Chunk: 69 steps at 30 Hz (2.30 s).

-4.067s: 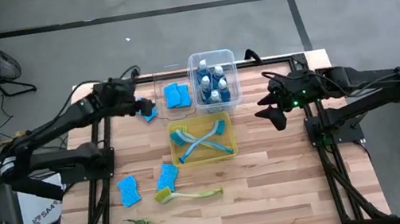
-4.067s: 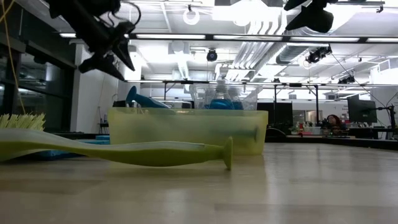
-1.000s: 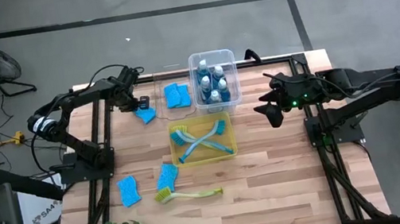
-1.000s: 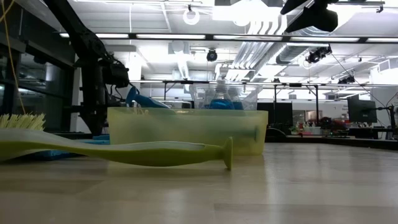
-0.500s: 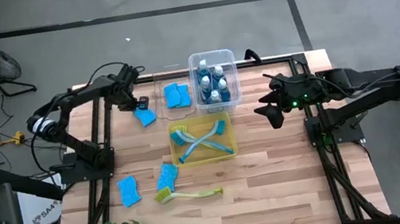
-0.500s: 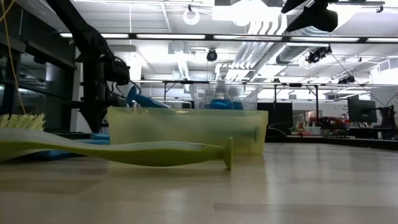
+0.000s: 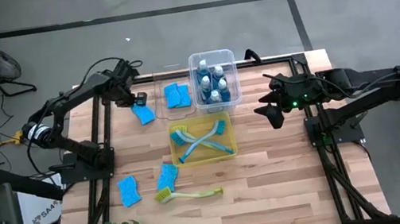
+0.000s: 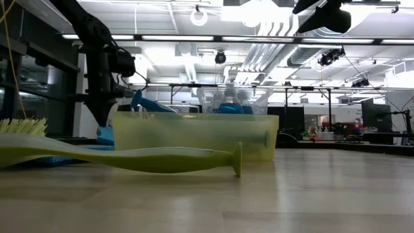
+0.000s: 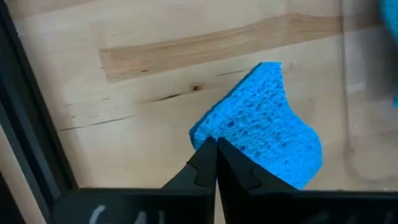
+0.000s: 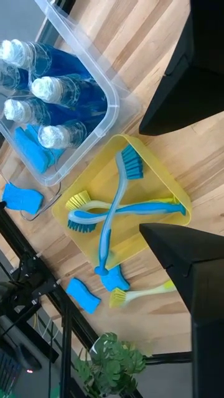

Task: Pick & Place Kitchen Sink Supplies
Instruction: Put the blue sponge into the transparent bin

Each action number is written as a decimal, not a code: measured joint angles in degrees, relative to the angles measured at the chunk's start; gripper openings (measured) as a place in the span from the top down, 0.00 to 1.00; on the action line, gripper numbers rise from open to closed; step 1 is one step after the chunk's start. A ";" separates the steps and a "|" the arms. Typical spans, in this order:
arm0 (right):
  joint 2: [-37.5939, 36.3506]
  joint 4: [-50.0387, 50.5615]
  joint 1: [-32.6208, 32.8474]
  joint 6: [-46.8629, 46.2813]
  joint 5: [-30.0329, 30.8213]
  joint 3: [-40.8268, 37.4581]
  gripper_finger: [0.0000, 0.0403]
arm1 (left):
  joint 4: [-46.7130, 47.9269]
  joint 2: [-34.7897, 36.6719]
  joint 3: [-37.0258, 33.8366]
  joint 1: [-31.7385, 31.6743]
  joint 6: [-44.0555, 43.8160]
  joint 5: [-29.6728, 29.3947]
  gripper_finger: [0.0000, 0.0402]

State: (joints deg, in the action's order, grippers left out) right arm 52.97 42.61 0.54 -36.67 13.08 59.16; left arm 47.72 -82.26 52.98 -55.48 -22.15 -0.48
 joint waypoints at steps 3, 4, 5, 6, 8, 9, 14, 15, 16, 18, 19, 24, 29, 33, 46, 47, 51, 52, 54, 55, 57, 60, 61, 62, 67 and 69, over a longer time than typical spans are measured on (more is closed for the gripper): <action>0.00 0.00 0.00 0.57 0.02 0.00 0.41 | 0.91 1.30 0.40 0.00 0.06 0.87 1.00; 0.00 0.00 0.00 0.65 0.02 0.00 0.41 | 1.18 1.74 0.68 0.00 0.07 1.19 1.00; 0.00 0.00 0.00 0.67 0.02 0.00 0.41 | 1.42 2.28 0.98 0.02 0.08 1.24 1.00; 0.00 -0.01 0.00 0.68 0.02 0.00 0.41 | 1.93 2.92 1.43 0.01 0.08 1.32 1.00; 0.00 0.00 0.00 0.68 0.02 0.00 0.41 | 3.20 3.99 2.37 0.02 0.54 1.51 1.00; 0.00 0.00 0.00 0.68 0.02 0.00 0.41 | 4.08 4.43 2.95 0.01 0.87 1.61 1.00; 0.00 0.00 0.00 0.70 0.02 0.00 0.41 | 7.66 6.71 5.59 0.02 1.86 3.10 1.00; 0.00 0.00 0.00 0.76 0.02 0.00 0.41 | 8.35 7.16 6.17 0.00 2.16 3.29 1.00; 0.00 -0.01 0.00 0.90 0.02 0.00 0.41 | 8.92 7.62 6.80 0.02 2.39 3.49 1.00; 0.00 0.00 0.00 1.02 0.02 0.00 0.41 | 9.97 8.26 7.98 0.01 2.42 3.81 1.00; 0.00 -0.01 0.00 1.10 0.03 0.00 0.41 | 10.65 8.52 8.57 0.02 2.44 4.00 1.00; 0.00 -0.02 0.00 1.23 0.04 0.00 0.41 | 12.20 9.34 11.80 0.02 2.84 5.72 1.00; 0.00 -0.02 0.01 2.15 0.04 0.00 0.41 | 12.56 9.36 13.67 0.02 2.84 6.77 1.00; 0.00 -0.02 0.00 2.19 0.04 0.00 0.41 | 12.54 9.36 14.59 0.02 2.59 8.12 1.00; 0.00 -0.02 0.00 2.63 0.04 0.00 0.41 | 10.79 9.34 18.37 1.31 2.42 13.17 1.00; 0.00 -0.02 0.00 2.63 0.04 0.00 0.41 | 9.92 9.34 18.51 1.90 2.42 13.77 1.00; 0.00 -0.02 0.00 2.65 0.06 0.00 0.41 | 6.41 9.06 18.70 4.32 2.38 15.84 1.00; 0.00 -0.02 0.00 2.63 0.06 0.00 0.41 | 5.54 8.75 18.70 5.10 2.34 16.22 1.00; 0.00 -0.02 0.00 2.63 0.06 0.00 0.41 | 3.82 7.80 18.70 6.60 2.17 16.32 1.00; 0.00 -0.02 0.00 2.63 0.06 0.00 0.41 | 3.19 7.34 18.70 7.22 1.95 16.43 1.00; 0.00 -0.02 0.00 2.63 0.06 0.00 0.41 | 1.20 6.22 18.70 8.18 1.25 16.41 1.00; 0.00 -0.02 0.00 2.63 0.06 0.00 0.41 | -1.61 4.06 18.70 9.13 0.79 16.51 1.00; 0.00 -0.02 0.00 2.63 0.06 0.00 0.41 | -2.18 3.39 18.70 9.14 0.63 16.55 1.00; 0.00 -0.02 0.00 2.63 0.06 0.00 0.41 | -2.53 2.73 18.70 9.14 0.63 16.62 1.00; 0.00 -0.02 0.00 2.63 0.06 0.00 0.41 | -4.24 -1.19 18.64 9.09 0.94 17.96 1.00; 0.00 -0.02 0.00 2.63 0.19 0.00 0.41 | -5.50 -2.32 18.64 9.05 1.43 18.01 1.00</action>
State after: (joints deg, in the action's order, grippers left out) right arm 52.97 42.59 0.54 -34.04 13.28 59.16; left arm 42.21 -84.58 71.61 -46.44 -20.71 17.53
